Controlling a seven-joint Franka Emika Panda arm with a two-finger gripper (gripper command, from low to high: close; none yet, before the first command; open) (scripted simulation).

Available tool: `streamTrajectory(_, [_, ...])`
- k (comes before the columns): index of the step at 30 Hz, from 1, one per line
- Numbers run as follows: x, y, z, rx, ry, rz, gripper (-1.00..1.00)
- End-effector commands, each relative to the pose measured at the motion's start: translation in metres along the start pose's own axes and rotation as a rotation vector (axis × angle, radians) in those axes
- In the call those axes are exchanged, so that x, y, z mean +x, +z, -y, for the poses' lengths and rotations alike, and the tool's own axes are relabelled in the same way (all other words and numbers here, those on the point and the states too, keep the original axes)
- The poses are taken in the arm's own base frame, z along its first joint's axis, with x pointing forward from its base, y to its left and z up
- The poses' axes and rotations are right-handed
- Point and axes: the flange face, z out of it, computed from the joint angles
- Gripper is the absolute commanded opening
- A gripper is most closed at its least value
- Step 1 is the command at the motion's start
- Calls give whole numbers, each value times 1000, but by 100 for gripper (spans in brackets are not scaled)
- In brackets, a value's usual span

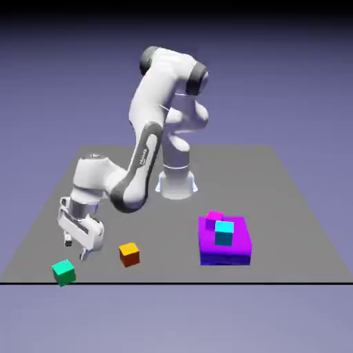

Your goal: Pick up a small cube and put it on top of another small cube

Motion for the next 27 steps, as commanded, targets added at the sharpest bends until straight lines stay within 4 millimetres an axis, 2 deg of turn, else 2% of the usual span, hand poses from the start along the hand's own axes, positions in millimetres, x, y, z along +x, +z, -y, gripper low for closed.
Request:
streamTrajectory(1, [1,1,0,-1,1,-2,0])
streamTrajectory(2, [1,1,0,-1,1,-2,0])
streamTrajectory(7, [-5,69,-6,-1,1,-2,0])
streamTrajectory(8, [-5,69,-6,-1,1,-2,-100])
streamTrajectory(9, [-5,69,-6,-1,1,-2,-100])
streamTrajectory(13, [0,10,0,-1,-1,-4,-100])
streamTrajectory(14, [1,1,0,-1,1,-2,-100])
streamTrajectory(15, [1,1,0,-1,1,-2,-100])
streamTrajectory(21, [-98,-54,19,71,-388,197,-100])
streamTrajectory(27, [-194,-122,17,187,-817,354,-100])
